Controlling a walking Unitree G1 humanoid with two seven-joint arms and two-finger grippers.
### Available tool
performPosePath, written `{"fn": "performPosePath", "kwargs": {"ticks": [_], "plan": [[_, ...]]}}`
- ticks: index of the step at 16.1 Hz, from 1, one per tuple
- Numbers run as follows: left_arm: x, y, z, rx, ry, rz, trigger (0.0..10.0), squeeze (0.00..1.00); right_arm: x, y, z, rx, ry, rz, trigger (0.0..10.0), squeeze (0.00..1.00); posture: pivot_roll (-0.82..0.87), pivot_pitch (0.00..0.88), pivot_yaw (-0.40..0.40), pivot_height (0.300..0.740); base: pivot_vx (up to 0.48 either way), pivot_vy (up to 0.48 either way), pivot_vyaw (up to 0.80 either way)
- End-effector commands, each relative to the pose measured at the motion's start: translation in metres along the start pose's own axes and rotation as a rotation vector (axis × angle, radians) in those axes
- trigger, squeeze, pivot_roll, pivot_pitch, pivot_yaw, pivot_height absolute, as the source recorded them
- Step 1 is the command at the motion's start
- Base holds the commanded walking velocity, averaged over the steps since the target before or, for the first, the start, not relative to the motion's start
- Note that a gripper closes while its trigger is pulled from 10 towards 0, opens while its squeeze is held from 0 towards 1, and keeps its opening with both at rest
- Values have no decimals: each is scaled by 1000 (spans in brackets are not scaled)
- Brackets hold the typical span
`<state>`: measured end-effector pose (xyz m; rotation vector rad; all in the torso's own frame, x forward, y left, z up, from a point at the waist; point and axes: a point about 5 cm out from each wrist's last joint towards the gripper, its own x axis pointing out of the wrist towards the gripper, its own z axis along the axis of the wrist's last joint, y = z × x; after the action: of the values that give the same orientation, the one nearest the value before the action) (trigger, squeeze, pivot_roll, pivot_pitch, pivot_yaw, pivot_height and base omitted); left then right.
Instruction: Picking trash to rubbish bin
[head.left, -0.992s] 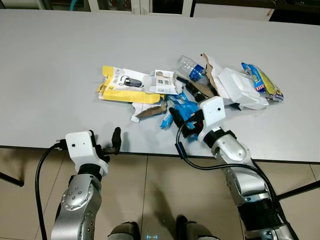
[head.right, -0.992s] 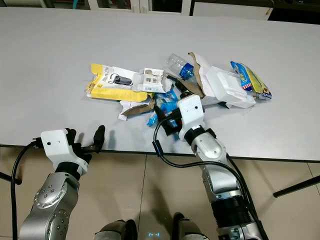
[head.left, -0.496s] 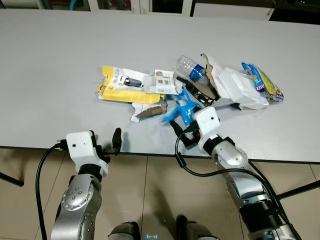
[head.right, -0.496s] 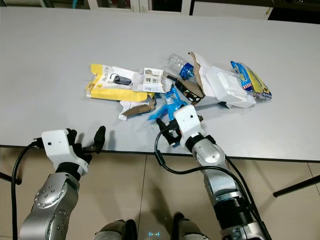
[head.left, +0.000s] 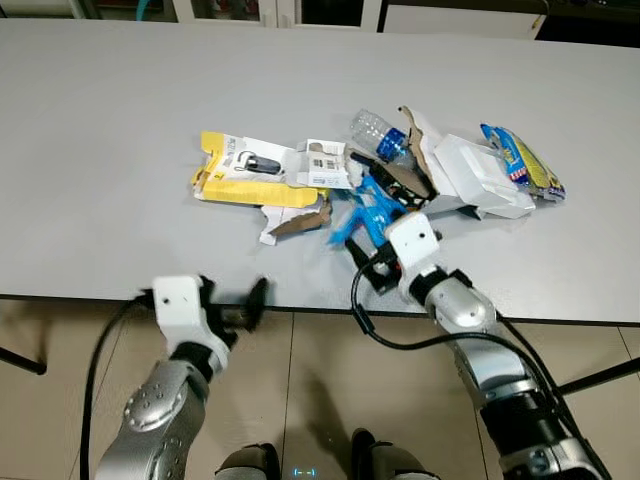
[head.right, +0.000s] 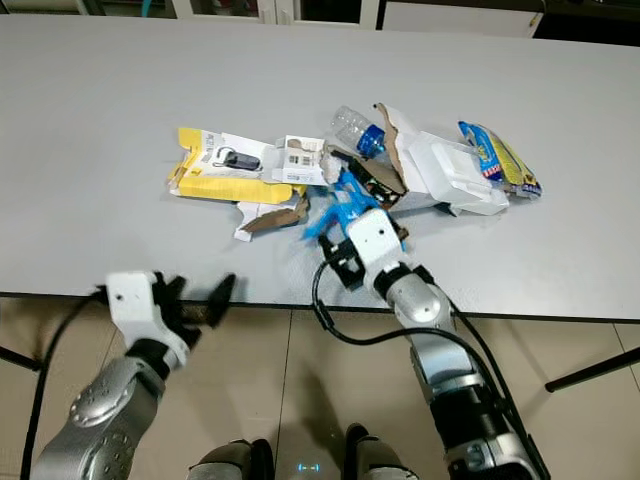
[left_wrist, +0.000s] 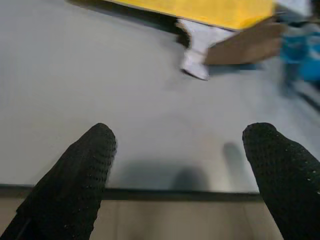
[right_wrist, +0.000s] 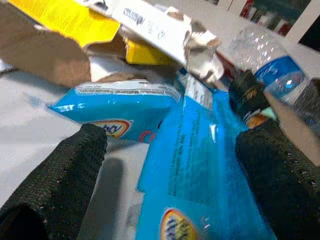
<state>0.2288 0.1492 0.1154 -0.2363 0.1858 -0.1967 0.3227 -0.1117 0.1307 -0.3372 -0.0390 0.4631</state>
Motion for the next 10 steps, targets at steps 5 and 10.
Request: {"fn": "performPosePath", "kwargs": {"ticks": [5, 10], "plan": [[-11, -9, -4, -8, 73, -111, 10000, 0, -2, 9, -23, -23, 108, 62, 10000, 0, 23, 207, -2, 740, 0, 0, 0], [-14, -11, -5, -13, 96, -141, 10000, 0, -7, 18, -38, -8, 180, 121, 10000, 0, 25, 211, 0, 740, 0, 0, 0]]}}
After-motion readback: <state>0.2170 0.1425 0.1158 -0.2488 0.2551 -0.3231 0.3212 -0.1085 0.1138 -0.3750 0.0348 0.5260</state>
